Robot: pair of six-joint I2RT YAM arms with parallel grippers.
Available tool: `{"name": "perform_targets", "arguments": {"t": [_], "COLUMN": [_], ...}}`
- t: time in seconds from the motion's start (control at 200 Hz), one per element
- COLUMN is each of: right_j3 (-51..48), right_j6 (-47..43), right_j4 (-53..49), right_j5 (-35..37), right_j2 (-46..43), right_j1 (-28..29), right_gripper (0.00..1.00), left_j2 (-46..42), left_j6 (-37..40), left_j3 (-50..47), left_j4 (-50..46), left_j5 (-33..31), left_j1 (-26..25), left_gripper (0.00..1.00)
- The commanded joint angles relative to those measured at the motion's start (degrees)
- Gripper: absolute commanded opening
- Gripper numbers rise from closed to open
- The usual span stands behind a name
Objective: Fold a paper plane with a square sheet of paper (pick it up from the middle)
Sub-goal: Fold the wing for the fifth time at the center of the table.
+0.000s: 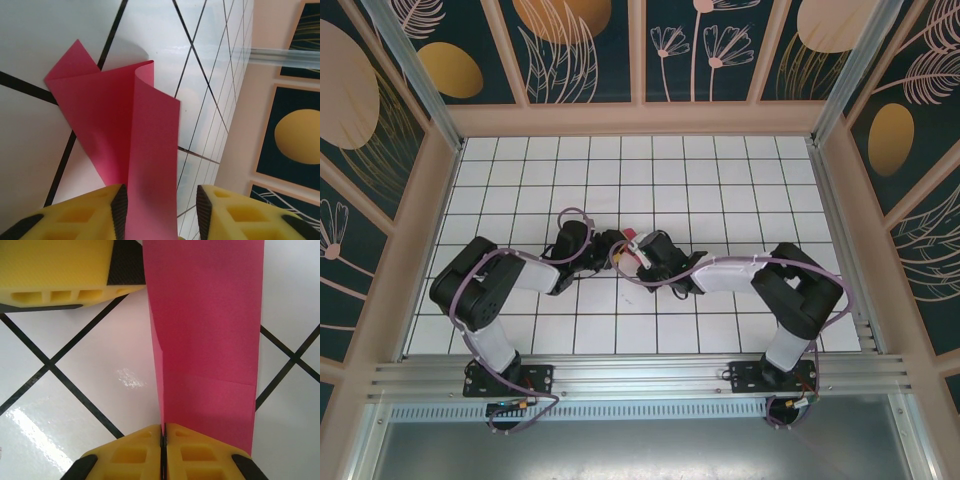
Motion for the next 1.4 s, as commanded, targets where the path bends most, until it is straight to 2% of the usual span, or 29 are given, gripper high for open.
{"name": "perform_targets", "arguments": {"t": [0.0,0.44,0.565,0.756,0.981,1.051,1.226,1.281,1.341,1.396], "right_j3": [2.02,-0.09,-1.20,-4.02,-2.92,-2.62,-3.21,-1.87,-1.06,-0.92], "right_j6": [-1.17,-4.64,-6.49,-10.37,-13.65,-13.90,-12.06,-11.24,-9.63,-8.00], "right_j4": [0.37,0.45,1.20,4.50,5.12,4.80,5.97,4.49,3.18,2.87], "right_j5": [1.16,4.23,5.54,7.71,8.62,7.63,2.51,1.14,-0.28,-2.64], "right_j2": [0.46,-0.92,-1.65,-0.95,-0.28,-0.31,-0.91,-0.60,-0.66,-0.77], "right_j1": [0.66,0.68,0.59,0.18,-0.88,-1.32,-3.26,-3.45,-3.58,-4.05], "right_gripper": [0.12,0.23,0.25,0.26,0.27,0.24,0.10,0.07,0.00,0.00], "left_j2": [1.48,2.15,2.44,3.36,3.78,3.70,3.33,3.34,3.21,2.87], "left_j6": [-0.18,0.22,0.13,0.06,0.35,0.51,0.84,1.07,1.79,2.56], "left_j3": [1.23,1.71,1.83,2.10,2.14,2.26,2.66,2.95,3.69,4.03], "left_j4": [2.03,2.54,3.11,3.18,3.34,3.09,2.32,2.14,0.70,0.02], "left_j5": [1.53,2.16,2.49,3.73,4.50,4.60,4.71,4.97,4.89,4.75], "left_j1": [-0.17,-0.04,0.17,0.44,0.72,0.92,0.97,1.06,1.14,1.36], "left_gripper": [0.38,0.09,0.05,0.06,0.06,0.06,0.10,0.17,0.32,0.33]}}
